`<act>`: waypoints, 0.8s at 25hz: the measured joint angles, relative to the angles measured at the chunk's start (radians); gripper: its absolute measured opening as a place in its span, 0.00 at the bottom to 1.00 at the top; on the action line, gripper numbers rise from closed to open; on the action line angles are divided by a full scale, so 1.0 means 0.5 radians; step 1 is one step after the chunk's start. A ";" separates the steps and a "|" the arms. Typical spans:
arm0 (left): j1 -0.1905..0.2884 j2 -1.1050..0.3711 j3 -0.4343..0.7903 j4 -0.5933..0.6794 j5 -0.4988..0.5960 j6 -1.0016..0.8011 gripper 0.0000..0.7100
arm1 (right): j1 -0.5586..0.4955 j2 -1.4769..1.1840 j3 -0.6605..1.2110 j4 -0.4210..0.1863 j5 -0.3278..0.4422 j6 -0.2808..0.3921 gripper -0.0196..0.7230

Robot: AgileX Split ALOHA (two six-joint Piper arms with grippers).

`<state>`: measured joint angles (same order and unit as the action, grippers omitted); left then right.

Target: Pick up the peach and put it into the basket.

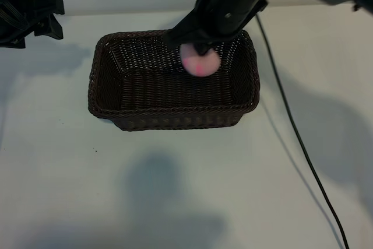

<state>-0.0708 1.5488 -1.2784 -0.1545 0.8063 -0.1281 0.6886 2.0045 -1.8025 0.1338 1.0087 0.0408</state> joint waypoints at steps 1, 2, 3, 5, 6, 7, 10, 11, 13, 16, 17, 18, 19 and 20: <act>0.000 0.000 0.000 0.000 0.000 0.000 0.83 | 0.002 0.035 0.000 0.000 -0.050 0.000 0.08; 0.000 0.000 0.000 0.000 0.000 0.000 0.83 | 0.004 0.088 0.000 -0.002 -0.098 0.000 0.08; 0.000 0.000 0.000 0.000 0.000 -0.002 0.83 | 0.004 0.127 0.000 -0.007 -0.146 0.000 0.08; 0.000 0.000 0.000 0.000 0.000 -0.002 0.83 | 0.002 0.207 0.000 -0.022 -0.226 -0.002 0.09; 0.000 0.000 0.000 0.000 0.000 -0.002 0.83 | 0.002 0.245 0.000 -0.032 -0.259 -0.005 0.09; 0.000 0.000 0.000 0.000 0.000 -0.002 0.83 | 0.002 0.278 -0.002 -0.039 -0.284 -0.010 0.10; 0.000 0.000 0.000 0.000 0.000 -0.006 0.83 | 0.002 0.325 -0.002 -0.049 -0.302 -0.018 0.18; 0.000 0.000 0.000 0.000 0.000 -0.006 0.83 | 0.002 0.327 -0.002 -0.051 -0.303 -0.018 0.22; 0.000 0.000 0.000 0.000 0.000 -0.006 0.83 | 0.002 0.323 -0.002 -0.055 -0.296 -0.023 0.36; 0.000 0.000 0.000 0.000 0.000 -0.006 0.83 | 0.000 0.288 -0.002 -0.057 -0.262 -0.034 0.57; 0.000 0.000 0.000 0.000 0.000 -0.006 0.83 | 0.000 0.270 -0.004 -0.057 -0.243 -0.034 0.62; 0.000 0.000 0.000 0.000 0.000 -0.006 0.83 | 0.000 0.252 -0.019 -0.058 -0.216 -0.039 0.66; 0.000 0.000 0.000 0.000 0.000 -0.006 0.83 | 0.000 0.242 -0.038 -0.060 -0.181 -0.040 0.69; 0.000 0.000 0.000 0.000 0.000 -0.006 0.83 | 0.000 0.237 -0.074 -0.060 -0.136 -0.040 0.71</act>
<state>-0.0708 1.5488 -1.2784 -0.1545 0.8063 -0.1312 0.6886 2.1228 -1.8394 0.1036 0.9407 0.0210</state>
